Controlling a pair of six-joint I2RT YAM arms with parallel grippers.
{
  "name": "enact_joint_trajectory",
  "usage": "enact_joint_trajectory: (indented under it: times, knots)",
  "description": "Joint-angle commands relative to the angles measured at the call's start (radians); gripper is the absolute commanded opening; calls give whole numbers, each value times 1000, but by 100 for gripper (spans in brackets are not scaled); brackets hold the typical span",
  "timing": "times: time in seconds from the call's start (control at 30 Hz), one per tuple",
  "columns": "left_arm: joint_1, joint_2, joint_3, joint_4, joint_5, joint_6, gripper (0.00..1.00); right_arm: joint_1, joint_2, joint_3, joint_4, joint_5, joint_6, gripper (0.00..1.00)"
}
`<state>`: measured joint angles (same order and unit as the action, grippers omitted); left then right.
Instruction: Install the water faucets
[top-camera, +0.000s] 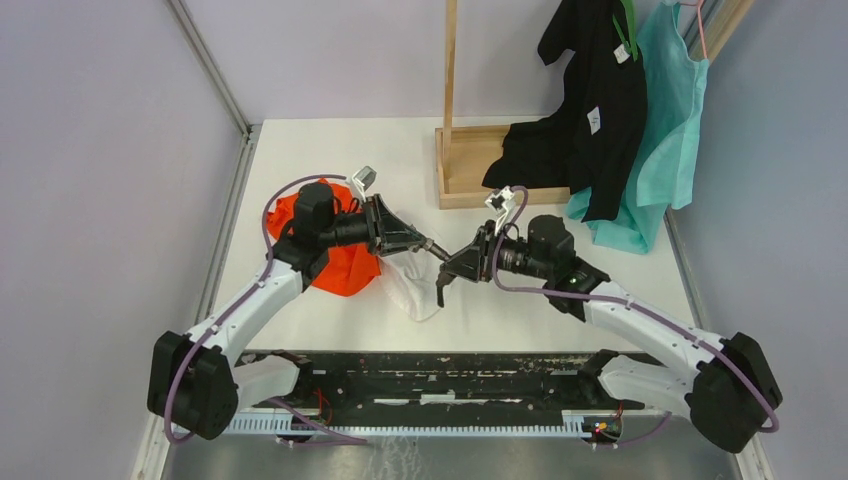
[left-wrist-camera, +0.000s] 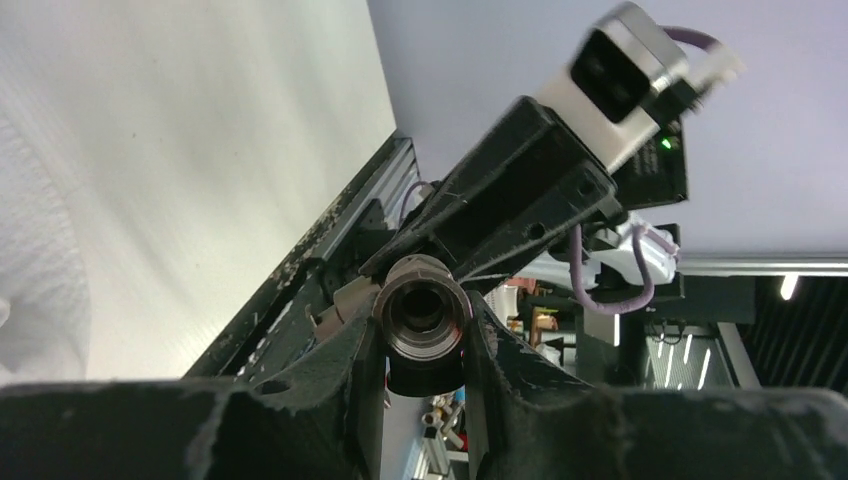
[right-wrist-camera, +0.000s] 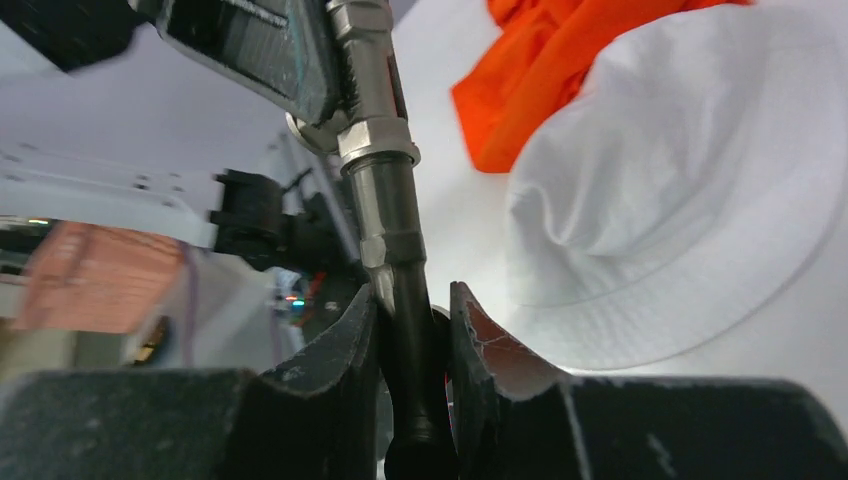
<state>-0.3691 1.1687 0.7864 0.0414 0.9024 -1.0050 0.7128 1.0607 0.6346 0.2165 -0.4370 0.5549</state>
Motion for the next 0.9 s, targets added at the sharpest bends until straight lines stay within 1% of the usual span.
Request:
enact_joint_trajectory:
  times: [0.0, 0.13, 0.23, 0.27, 0.3, 0.33, 0.37, 0.43, 0.47, 0.5, 0.53, 0.57, 0.6, 0.67, 0.87]
  knots:
    - [2, -75, -81, 340, -24, -105, 3, -120, 71, 58, 264, -308, 567, 0]
    - [2, -90, -146, 484, -84, -177, 3, -128, 188, 87, 449, -410, 857, 0]
    - [1, -100, -170, 507, -135, -182, 3, -139, 268, 64, 719, -414, 1110, 0]
    - [1, -102, -178, 514, -157, -186, 3, -142, 288, 54, 804, -405, 1173, 0]
    - [1, -102, -182, 509, -179, -190, 3, -143, 300, 45, 853, -397, 1213, 0]
    - [2, -105, -187, 506, -202, -197, 3, -145, 306, 40, 865, -390, 1228, 0]
    - [1, -108, -193, 505, -225, -207, 3, -146, 303, 33, 858, -382, 1224, 4]
    - [1, -109, -201, 483, -277, -231, 3, -149, 279, 23, 776, -363, 1171, 41]
    - [1, -108, -204, 467, -303, -238, 3, -150, 259, 23, 700, -351, 1117, 56]
    - [1, -103, -208, 466, -318, -259, 3, -151, 233, 26, 612, -335, 1030, 70]
    - [2, -95, -212, 479, -328, -280, 3, -151, 206, 33, 502, -314, 963, 82]
    - [2, -92, -220, 503, -342, -303, 3, -150, 164, 37, 379, -283, 897, 90]
    - [2, -91, -230, 525, -357, -330, 3, -151, 135, 39, 318, -241, 850, 95]
    - [2, -97, -247, 557, -396, -373, 3, -151, 85, 40, 259, -196, 771, 100]
    - [1, -85, -244, 599, -425, -453, 3, -145, 2, 22, 140, -97, 560, 100]
